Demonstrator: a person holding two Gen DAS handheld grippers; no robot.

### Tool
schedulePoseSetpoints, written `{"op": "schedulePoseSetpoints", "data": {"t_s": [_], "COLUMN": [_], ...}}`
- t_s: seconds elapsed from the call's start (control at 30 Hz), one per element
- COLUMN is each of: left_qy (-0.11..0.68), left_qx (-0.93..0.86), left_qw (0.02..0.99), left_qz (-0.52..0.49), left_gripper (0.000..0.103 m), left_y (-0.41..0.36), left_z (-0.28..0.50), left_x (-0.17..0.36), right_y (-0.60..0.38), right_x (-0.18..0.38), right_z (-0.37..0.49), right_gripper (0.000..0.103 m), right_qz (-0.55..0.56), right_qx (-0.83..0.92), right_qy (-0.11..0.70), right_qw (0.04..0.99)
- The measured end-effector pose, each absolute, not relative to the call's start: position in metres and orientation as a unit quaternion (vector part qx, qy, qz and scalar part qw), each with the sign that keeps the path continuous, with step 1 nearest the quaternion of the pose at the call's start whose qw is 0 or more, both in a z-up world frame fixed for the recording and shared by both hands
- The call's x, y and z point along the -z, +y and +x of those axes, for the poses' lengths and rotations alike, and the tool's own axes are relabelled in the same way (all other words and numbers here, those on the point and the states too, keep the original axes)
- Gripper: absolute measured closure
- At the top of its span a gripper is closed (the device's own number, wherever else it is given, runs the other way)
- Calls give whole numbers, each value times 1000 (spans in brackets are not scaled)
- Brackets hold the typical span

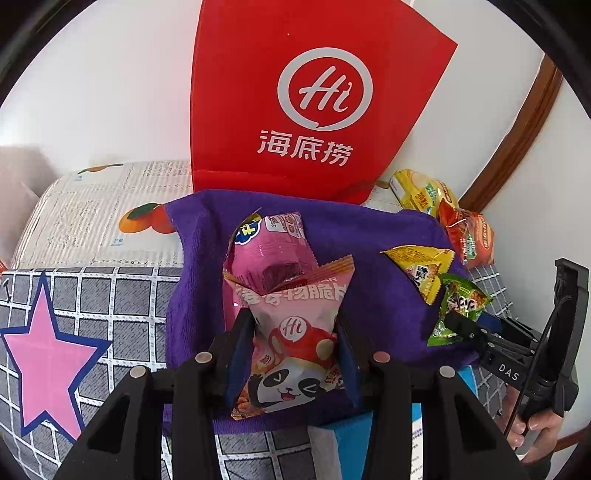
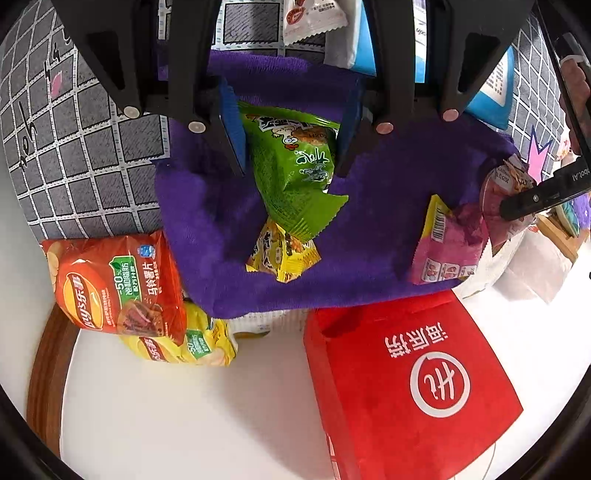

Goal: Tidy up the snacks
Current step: 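Carry both bags onto the purple towel and open both tools to release them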

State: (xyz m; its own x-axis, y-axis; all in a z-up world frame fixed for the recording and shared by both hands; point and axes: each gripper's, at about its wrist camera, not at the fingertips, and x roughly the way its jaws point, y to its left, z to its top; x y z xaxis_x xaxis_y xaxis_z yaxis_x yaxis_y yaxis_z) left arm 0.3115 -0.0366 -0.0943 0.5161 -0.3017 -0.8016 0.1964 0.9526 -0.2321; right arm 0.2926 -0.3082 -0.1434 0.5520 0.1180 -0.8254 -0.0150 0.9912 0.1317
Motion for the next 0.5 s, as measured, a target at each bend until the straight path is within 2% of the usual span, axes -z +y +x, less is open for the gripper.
{"op": "schedulePoseSetpoints", "data": {"t_s": [0.5], "left_qy": [466], "left_qx": [126], "left_qw": [875], "left_qz": [-26], "left_gripper": [61], "left_y": [-46], "left_z": [319], "left_x": [107], "right_y": [-304], "right_x": [157], "right_z": [305], "right_gripper": [55], "right_qz": [40], "right_qx": [-37], "right_qy": [492], "right_qw": [869]}}
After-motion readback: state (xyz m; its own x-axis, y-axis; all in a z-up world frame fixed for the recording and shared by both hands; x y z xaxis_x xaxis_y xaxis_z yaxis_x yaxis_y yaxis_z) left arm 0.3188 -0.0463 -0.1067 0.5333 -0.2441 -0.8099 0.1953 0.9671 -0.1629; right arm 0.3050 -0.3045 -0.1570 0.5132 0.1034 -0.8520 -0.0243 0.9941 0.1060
